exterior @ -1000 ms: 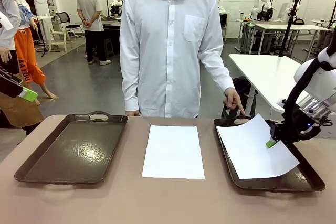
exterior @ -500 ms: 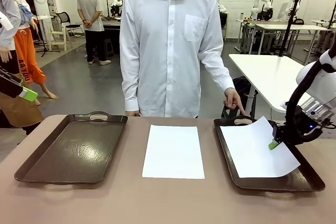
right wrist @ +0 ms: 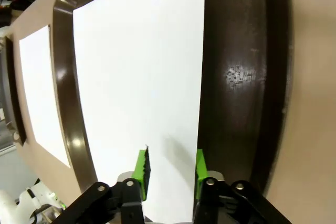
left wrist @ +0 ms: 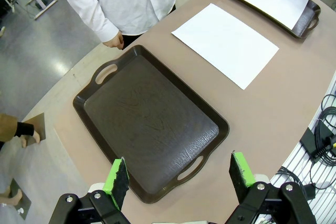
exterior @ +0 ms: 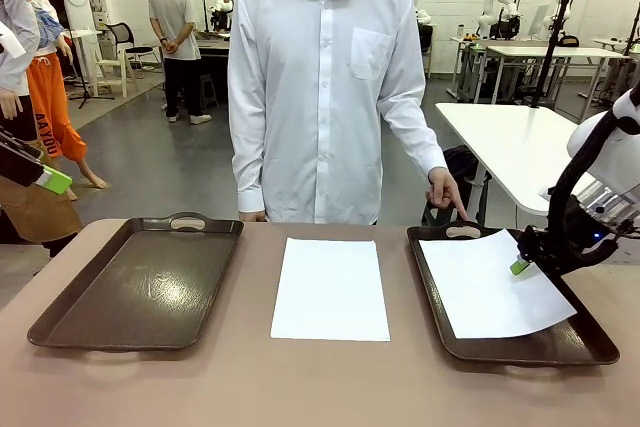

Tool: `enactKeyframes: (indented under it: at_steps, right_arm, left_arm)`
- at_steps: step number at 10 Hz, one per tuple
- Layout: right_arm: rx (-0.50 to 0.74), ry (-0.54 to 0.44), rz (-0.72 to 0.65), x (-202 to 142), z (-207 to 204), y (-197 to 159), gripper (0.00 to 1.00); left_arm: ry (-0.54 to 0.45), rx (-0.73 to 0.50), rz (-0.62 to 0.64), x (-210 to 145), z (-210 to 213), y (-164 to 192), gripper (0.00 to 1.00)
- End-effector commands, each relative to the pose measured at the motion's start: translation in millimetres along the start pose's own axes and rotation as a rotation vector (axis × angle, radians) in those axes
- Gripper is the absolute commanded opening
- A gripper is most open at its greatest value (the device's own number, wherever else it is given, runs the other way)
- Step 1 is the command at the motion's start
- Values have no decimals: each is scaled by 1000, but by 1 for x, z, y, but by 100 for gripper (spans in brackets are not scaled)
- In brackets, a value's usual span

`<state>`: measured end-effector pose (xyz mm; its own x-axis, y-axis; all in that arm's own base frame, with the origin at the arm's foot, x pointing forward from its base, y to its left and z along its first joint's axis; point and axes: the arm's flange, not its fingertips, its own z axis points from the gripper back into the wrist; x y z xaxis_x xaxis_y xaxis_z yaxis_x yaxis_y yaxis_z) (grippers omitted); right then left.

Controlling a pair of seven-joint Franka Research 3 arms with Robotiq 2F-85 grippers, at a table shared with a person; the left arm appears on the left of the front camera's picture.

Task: Sort the A4 documents.
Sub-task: Place the A4 Paper in the designated Handle tray, then receive the A4 Paper.

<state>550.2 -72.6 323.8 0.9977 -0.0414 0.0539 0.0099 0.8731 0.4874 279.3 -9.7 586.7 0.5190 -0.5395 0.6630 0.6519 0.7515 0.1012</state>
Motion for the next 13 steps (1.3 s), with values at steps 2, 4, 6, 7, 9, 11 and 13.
enactKeyframes:
  at_steps: [2,4,6,7,9,11,13]
  right_arm:
    - [-119,-36,-51,-11,10,-6,77]
    - [-128,-60,-75,-14,19,-10,96]
    - [-98,-50,-41,-6,17,-12,97]
    - [-98,-50,-41,-6,17,-12,97]
    - [-98,-50,-41,-6,17,-12,97]
    - [-98,-50,-41,-6,17,-12,97]
    - [-98,-50,-41,-6,17,-12,97]
  left_arm:
    - [0,0,1,0,0,1,100]
    - [0,0,1,0,0,1,100]
    - [0,0,1,0,0,1,100]
    - [0,0,1,0,0,1,100]
    - [0,0,1,0,0,1,100]
    - [0,0,1,0,0,1,100]
    - [0,0,1,0,0,1,100]
